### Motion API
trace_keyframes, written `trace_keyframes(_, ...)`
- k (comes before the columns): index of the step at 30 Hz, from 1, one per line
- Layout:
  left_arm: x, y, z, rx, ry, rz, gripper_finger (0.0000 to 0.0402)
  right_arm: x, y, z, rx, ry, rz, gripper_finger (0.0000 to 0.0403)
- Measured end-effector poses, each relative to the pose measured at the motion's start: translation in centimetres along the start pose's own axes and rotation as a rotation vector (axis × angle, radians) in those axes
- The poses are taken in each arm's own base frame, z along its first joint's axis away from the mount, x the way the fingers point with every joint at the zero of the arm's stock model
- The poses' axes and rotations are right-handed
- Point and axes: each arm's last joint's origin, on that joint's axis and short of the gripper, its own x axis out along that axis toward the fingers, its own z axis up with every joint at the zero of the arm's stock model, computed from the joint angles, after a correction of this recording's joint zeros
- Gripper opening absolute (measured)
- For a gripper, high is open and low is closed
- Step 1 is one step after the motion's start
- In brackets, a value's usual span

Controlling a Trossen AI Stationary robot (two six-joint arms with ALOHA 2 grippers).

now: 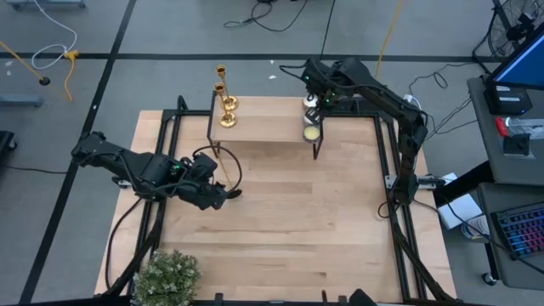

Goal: Pick & Place candle stick holders
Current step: Put the red white scented candle on the shelf

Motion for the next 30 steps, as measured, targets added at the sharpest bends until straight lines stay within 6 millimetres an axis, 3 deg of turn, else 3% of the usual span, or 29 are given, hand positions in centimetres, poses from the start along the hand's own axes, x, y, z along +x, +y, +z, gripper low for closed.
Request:
trace_keyframes(5,0.0,0.0,0.0,-0.001,0.000,0.000,0.0273,-0.8,1.1,-0.5,-0.026,-0.017,0.044,0.0000)
trace_keyframes(17,0.0,0.0,0.0,-0.002,0.000,-0.001,0.0273,-6.1,4.4,-4.3,-0.029,-0.140,0.126,0.0000)
trace_keyframes(21,0.0,0.0,0.0,0.000,-0.001,-0.002,0.0273,-6.1,5.3,-6.1,-0.029,-0.098,0.150,0.0000)
trace_keyframes(30,0.0,-0.2,0.1,-0.036,-0.007,-0.015,0.0273,-3.2,7.2,-11.9,-0.092,0.063,0.116,0.0000)
